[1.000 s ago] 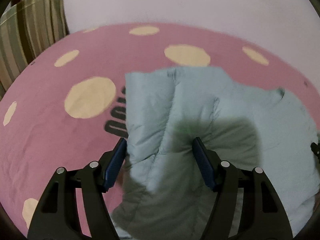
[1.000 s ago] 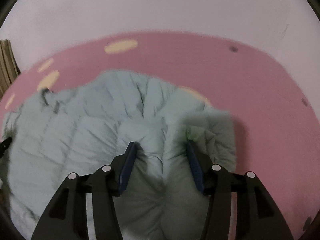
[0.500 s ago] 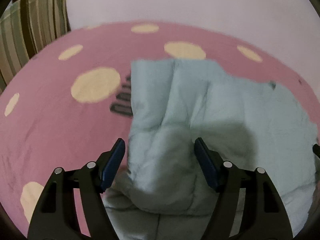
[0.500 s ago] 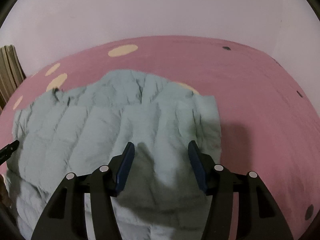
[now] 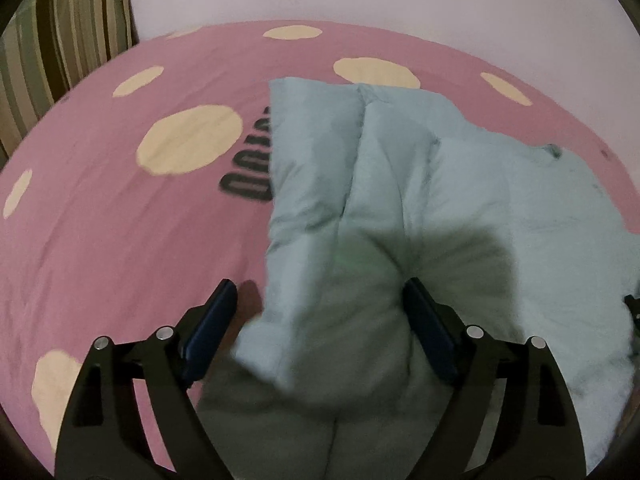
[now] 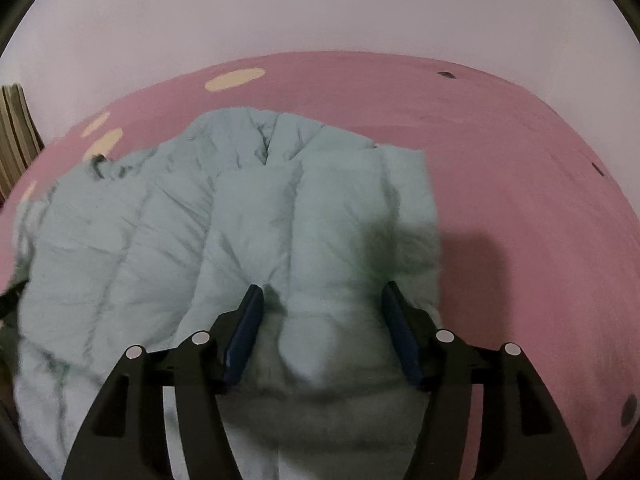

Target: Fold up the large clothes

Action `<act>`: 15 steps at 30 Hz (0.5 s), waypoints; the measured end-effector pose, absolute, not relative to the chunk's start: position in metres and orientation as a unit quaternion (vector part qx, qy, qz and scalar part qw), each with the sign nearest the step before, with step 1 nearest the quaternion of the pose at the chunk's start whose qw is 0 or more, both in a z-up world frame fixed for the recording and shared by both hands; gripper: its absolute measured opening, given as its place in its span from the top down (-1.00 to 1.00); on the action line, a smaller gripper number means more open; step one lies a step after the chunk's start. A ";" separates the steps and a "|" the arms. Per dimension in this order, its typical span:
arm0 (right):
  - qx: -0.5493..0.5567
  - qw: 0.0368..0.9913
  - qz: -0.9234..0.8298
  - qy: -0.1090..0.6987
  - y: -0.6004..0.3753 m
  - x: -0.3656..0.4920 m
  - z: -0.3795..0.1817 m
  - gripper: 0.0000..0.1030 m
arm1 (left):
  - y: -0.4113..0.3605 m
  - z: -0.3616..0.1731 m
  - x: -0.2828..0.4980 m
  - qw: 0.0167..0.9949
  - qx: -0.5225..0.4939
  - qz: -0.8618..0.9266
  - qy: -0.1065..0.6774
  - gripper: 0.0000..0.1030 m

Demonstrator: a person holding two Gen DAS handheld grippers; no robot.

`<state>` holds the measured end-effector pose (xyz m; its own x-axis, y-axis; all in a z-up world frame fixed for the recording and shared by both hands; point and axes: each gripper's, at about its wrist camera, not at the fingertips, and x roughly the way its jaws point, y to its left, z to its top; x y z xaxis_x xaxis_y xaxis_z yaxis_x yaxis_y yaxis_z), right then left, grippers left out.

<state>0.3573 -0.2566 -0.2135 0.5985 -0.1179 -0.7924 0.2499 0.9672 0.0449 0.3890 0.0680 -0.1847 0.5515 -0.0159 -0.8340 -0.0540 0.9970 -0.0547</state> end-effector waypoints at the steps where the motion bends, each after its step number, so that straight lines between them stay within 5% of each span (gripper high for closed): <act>1: 0.080 0.892 -0.102 0.433 -0.258 0.347 -0.207 -0.26 | 0.071 -0.181 0.381 0.881 -0.038 0.007 0.472 -0.65; 15: 0.126 0.874 -0.100 0.458 -0.271 0.175 -0.208 -0.32 | 0.131 -0.171 0.201 0.871 -0.096 -0.034 0.480 -0.65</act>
<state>0.1752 -0.2705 -0.2080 0.5597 -0.0588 -0.8266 0.2898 0.9484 0.1287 0.2005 0.1315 -0.1709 0.5370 -0.1514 -0.8299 -0.0335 0.9792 -0.2003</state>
